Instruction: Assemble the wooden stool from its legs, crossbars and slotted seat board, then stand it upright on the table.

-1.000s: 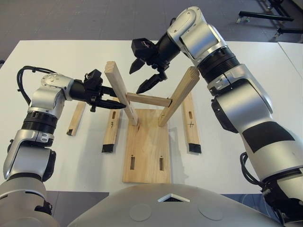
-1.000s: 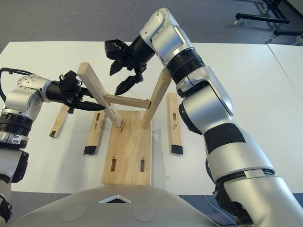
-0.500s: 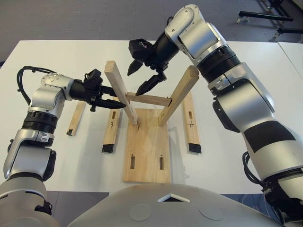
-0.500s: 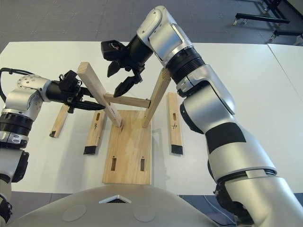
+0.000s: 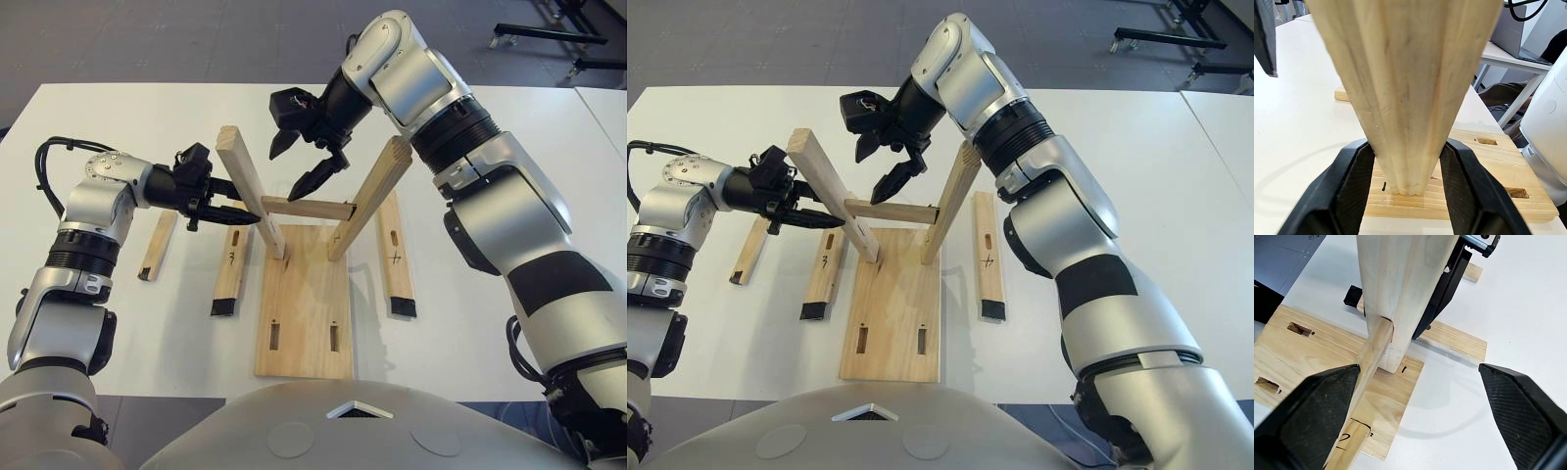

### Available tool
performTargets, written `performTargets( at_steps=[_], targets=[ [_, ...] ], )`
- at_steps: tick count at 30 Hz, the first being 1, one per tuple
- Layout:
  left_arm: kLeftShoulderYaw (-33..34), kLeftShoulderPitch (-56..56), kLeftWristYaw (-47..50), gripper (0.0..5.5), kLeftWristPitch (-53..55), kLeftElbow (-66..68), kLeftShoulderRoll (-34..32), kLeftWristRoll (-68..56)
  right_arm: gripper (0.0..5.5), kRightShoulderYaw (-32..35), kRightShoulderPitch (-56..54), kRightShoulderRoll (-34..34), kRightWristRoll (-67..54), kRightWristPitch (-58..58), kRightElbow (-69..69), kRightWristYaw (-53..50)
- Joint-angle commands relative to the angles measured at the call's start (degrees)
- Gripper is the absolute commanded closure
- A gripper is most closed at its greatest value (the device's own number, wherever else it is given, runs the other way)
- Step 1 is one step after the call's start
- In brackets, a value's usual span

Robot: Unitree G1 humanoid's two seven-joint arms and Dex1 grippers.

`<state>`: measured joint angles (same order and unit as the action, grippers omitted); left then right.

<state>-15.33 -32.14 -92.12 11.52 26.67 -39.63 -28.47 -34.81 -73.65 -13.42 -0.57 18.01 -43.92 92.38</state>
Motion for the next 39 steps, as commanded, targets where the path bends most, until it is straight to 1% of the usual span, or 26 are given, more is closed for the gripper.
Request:
performTargets(
  at_steps=[1, 11, 19, 21, 25, 30, 32, 33, 37, 39],
  targets=[
    [-3.07, 3.87, 1.12, 3.49, 0.97, 2.56, -0.87, 7.39, 1.01, -1.58, 2.40, -0.66, 2.26, -1.14, 0.19, 0.05],
    [-3.99, 4.02, 0.64, 3.49, 1.94, -0.05, -0.38, 7.18, 1.01, -3.05, 4.49, -0.25, 3.57, -0.76, 0.87, -0.15],
    [-6.19, 2.69, -0.34, 3.49, 3.15, -1.86, -2.32, 6.59, 1.01, -2.57, 7.22, 0.16, 3.99, -0.34, 2.43, -2.21],
    [-7.14, 2.47, -0.36, 3.49, 3.09, -1.83, -3.16, 6.37, 1.01, -0.38, 7.68, 0.28, 2.83, -0.38, 2.90, -4.39],
    [-8.39, 2.59, -0.37, 3.49, 2.50, -2.14, -4.68, 5.69, 1.01, 10.53, 6.31, -0.77, -2.58, 1.64, 4.03, -10.78],
    [-9.91, 1.94, -0.37, 3.49, 2.12, -3.43, -7.05, 4.77, 1.01, 21.56, 5.82, -5.65, -8.06, 5.85, 7.73, -14.67],
    [-10.56, 2.03, -0.37, 3.49, 2.13, -4.32, -8.05, 4.32, 1.01, 26.55, 6.06, -7.57, -10.88, 8.74, 7.17, -17.02],
    [-11.40, 1.99, -0.36, 3.49, 2.15, -4.88, -8.64, 4.21, 1.01, 27.84, 7.81, -9.73, -11.00, 9.06, 6.26, -17.56],
    [-12.82, 0.79, -0.36, 3.49, 2.69, -5.80, -8.88, 3.71, 1.01, 30.34, 19.33, -19.91, -11.57, 11.50, 4.64, -14.14],
    [-13.40, 0.42, -0.36, 3.49, 2.79, -5.99, -9.01, 3.62, 1.01, 28.28, 27.41, -25.17, -9.66, 11.92, 6.35, -11.76]
  ],
)
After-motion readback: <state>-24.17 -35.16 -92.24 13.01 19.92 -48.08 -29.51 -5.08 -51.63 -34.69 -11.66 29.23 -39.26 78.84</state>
